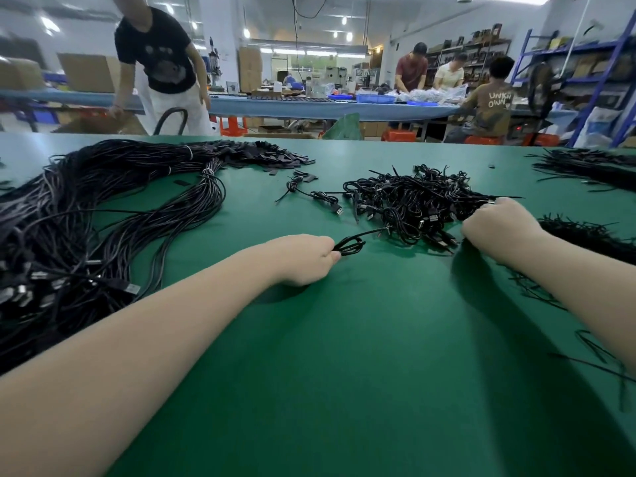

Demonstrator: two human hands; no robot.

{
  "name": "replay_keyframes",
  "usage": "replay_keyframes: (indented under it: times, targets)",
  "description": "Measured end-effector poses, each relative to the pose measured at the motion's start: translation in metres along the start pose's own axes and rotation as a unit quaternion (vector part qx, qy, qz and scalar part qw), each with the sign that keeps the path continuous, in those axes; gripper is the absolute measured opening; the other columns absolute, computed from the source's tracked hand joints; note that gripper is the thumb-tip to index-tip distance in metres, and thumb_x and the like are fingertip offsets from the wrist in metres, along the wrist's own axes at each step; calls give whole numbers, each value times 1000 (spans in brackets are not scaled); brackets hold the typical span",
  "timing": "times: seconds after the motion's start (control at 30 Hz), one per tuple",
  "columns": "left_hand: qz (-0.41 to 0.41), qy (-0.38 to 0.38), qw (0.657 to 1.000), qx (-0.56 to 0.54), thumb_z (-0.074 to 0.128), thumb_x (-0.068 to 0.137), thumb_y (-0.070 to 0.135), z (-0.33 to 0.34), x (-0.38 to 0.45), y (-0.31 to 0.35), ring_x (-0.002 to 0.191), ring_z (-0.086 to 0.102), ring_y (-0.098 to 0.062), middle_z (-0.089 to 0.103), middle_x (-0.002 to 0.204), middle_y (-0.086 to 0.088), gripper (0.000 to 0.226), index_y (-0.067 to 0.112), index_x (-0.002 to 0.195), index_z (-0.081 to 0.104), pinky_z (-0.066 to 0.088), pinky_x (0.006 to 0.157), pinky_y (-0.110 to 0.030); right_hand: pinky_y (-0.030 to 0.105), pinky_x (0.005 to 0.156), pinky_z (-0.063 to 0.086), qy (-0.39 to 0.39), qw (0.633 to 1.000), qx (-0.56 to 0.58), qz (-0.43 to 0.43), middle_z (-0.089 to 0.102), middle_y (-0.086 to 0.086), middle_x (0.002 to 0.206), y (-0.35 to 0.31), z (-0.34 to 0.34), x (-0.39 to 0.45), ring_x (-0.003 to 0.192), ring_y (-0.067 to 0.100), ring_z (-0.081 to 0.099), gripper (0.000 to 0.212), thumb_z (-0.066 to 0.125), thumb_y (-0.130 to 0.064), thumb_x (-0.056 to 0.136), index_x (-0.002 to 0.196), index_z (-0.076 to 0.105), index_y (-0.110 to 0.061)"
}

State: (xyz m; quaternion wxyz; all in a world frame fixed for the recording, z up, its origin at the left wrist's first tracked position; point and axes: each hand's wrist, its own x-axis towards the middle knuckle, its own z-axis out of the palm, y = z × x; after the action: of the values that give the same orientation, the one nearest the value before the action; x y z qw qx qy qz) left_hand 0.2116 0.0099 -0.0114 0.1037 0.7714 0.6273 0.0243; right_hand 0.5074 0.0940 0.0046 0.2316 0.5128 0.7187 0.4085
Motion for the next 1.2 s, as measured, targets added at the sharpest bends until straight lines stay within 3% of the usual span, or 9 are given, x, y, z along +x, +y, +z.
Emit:
replay_keyframes:
  times: [0.07,0.13,0.23,0.37,0.47,0.67,0.87,1.03,1.2]
  targets:
    - [-21,-23,999,-27,26,105,34,-6,2,5,91,44,-23,54,113,-13,32,16,82,40,30,76,-29,23,58,39,19,997,69,40,61,-8,78,0,-1,1,71,15,54,23,52,-7,87,69,51,-21]
    - [-39,-22,997,-68,29,104,31,-12,3,5,83,54,-23,57,108,-14,31,12,88,49,37,70,-29,25,54,46,46,964,243,96,65,-3,84,2,-5,-1,71,19,58,23,49,-16,92,81,68,-20]
    - [-25,-8,990,-141,28,104,28,-19,0,-5,56,52,-12,59,87,-2,30,16,80,41,41,51,-23,23,53,44,175,851,474,143,73,4,90,0,-25,-13,65,20,60,23,54,-17,92,100,75,-15]
    - [-8,28,983,-182,30,104,29,-26,-5,-22,56,46,-11,50,80,2,29,17,80,41,37,44,-14,17,67,47,337,725,591,108,72,0,86,-18,-70,-36,64,6,59,20,63,-14,89,107,73,-12]
    - [9,35,964,-264,33,103,26,-18,-5,-33,54,39,-13,44,75,0,27,16,81,43,36,46,-16,8,70,48,344,660,664,75,67,-13,81,-44,-106,-45,68,-7,59,17,67,-14,87,102,75,-18]
    - [34,106,946,-304,35,102,29,1,-3,-40,56,43,-12,49,68,6,24,24,84,51,36,64,-30,27,72,57,279,516,809,46,72,-10,79,-97,-145,-31,72,7,68,12,67,-14,87,92,74,-21]
    - [42,97,968,-226,36,101,32,1,-8,-34,40,42,-1,50,64,4,27,14,84,47,33,41,-13,21,76,55,289,522,801,52,70,-16,81,-117,-137,-20,75,0,66,12,70,-13,84,94,75,-20]
    - [53,45,981,-182,35,101,41,-6,-13,-31,56,48,-11,51,72,4,31,16,84,42,41,58,-26,14,74,52,295,505,809,56,71,-18,82,-111,-131,-21,75,-2,67,12,72,-15,84,90,74,-25]
    - [54,34,997,-54,33,102,39,-11,-14,-21,66,48,-8,52,75,2,27,17,91,45,33,58,-27,20,73,55,274,515,811,37,72,-13,78,-105,-137,-25,72,1,67,7,71,-17,84,88,75,-22]
